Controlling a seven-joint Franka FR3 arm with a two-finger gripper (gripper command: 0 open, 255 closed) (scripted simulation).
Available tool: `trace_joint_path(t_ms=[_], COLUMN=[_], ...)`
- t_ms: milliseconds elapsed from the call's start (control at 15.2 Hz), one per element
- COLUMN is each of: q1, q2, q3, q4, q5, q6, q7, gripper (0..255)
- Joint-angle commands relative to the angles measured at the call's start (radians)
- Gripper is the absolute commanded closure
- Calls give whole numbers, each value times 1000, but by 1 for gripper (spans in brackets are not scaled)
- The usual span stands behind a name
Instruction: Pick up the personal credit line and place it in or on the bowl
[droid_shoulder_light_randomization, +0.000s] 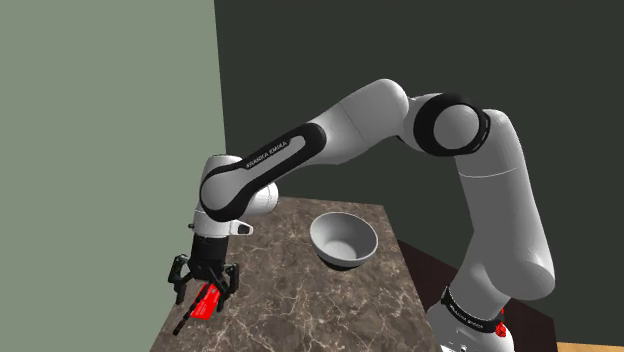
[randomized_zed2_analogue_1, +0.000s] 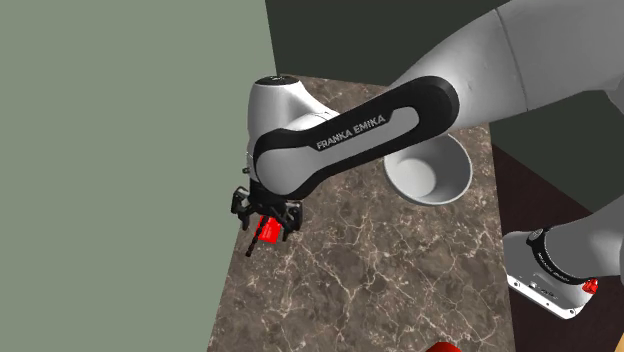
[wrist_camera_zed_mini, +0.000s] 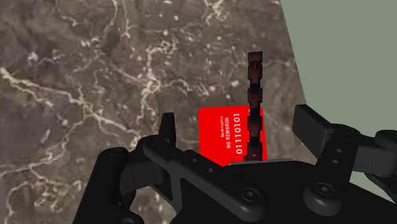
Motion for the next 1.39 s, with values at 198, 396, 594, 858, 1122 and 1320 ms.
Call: trace_joint_path(t_ms=[198, 396, 594, 858, 1122, 1320], q1=[15, 15, 15, 14, 17, 12], q2=[24, 24, 24, 23, 28, 6], q3=[0, 0, 0, 0, 0, 2], q4=[1, 1, 1, -1, 1, 2], q5=[-1, -1, -1, -1, -1, 0], q6=[28, 28, 28, 28, 32, 11], q7=[1, 1, 1, 0, 1, 10], gripper=[0, 0, 255, 255, 255, 255])
